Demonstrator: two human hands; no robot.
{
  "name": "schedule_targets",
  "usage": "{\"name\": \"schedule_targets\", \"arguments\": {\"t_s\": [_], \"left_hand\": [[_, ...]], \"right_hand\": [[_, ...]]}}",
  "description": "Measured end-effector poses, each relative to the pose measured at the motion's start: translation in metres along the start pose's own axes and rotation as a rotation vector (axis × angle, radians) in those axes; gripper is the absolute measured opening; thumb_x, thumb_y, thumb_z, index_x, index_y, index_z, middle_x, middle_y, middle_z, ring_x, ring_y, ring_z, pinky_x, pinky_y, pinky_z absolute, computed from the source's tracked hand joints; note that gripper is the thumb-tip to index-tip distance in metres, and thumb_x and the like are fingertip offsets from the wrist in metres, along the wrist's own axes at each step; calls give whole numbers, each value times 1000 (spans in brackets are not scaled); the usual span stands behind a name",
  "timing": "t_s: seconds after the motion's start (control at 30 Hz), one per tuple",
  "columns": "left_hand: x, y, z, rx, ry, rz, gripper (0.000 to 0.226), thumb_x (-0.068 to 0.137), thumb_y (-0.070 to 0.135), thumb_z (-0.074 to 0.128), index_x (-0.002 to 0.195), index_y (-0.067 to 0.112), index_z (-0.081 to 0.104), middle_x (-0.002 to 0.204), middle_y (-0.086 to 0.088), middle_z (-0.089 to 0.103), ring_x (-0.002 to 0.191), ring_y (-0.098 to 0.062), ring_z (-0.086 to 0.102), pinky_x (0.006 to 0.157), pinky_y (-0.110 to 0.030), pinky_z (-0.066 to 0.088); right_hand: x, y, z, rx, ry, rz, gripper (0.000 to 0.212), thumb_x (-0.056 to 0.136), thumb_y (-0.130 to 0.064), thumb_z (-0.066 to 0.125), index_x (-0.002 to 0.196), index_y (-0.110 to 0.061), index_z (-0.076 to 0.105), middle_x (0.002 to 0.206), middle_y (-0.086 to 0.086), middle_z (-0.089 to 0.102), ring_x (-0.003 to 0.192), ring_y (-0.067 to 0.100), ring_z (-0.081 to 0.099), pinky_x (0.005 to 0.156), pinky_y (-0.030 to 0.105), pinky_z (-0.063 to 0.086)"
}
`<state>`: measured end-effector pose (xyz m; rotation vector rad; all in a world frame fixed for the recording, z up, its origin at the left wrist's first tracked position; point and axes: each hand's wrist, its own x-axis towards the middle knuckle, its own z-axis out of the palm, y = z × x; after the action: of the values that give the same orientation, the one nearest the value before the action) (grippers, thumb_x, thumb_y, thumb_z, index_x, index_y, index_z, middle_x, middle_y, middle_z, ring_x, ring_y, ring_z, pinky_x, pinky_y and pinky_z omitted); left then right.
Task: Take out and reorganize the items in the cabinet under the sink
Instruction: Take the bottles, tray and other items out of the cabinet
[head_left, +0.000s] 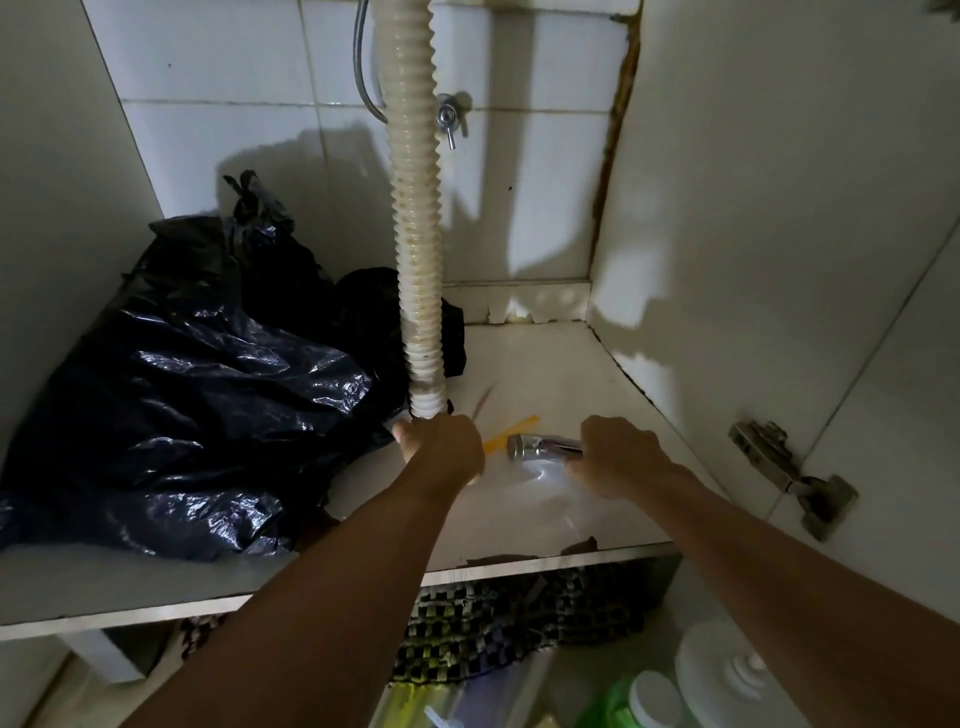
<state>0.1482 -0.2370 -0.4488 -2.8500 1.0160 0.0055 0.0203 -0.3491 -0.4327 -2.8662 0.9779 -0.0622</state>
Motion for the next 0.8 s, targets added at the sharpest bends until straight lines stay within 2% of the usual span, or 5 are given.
{"name": "schedule_targets", "arguments": {"t_s": [0.27,0.4,0.57,0.67,0.8], "left_hand": [[-24,-6,-8,-6,-100,5,22,80,13,54,101,17,59,109,0,62,112,-27,55,100,-47,28],[-48,-10,-21,-207,-121,-4,17,84,26,59,98,17,53,102,-1,59,109,-23,56,98,-43,32],[-113,-24,-34,-449,-185,15,24,83,30,65,84,11,49,74,2,45,67,-12,45,51,-24,31],[-160,-46,-28,-529,-266,-36,27,80,28,68,71,12,48,71,-1,42,63,-15,40,53,-26,28],[-218,-84,-21,-502,-381,-78,20,82,27,67,76,10,61,76,-3,55,66,-15,50,53,-22,36]], "right_hand": [[-48,20,-1,555,27,238,33,91,-37,53,72,-11,49,63,0,48,54,12,45,46,24,30],[-87,30,-4,704,64,213,46,88,-34,59,52,-14,40,46,-2,34,43,14,33,47,24,24],[-140,21,-24,838,-8,140,42,90,-34,60,57,-10,50,54,6,38,46,14,33,51,27,23],[-169,8,-37,913,-125,120,38,87,-41,62,68,-9,64,59,4,55,54,15,47,55,26,33],[-200,-11,-34,881,-335,44,34,86,-36,65,67,-7,64,53,2,52,55,16,46,55,26,33]]}}
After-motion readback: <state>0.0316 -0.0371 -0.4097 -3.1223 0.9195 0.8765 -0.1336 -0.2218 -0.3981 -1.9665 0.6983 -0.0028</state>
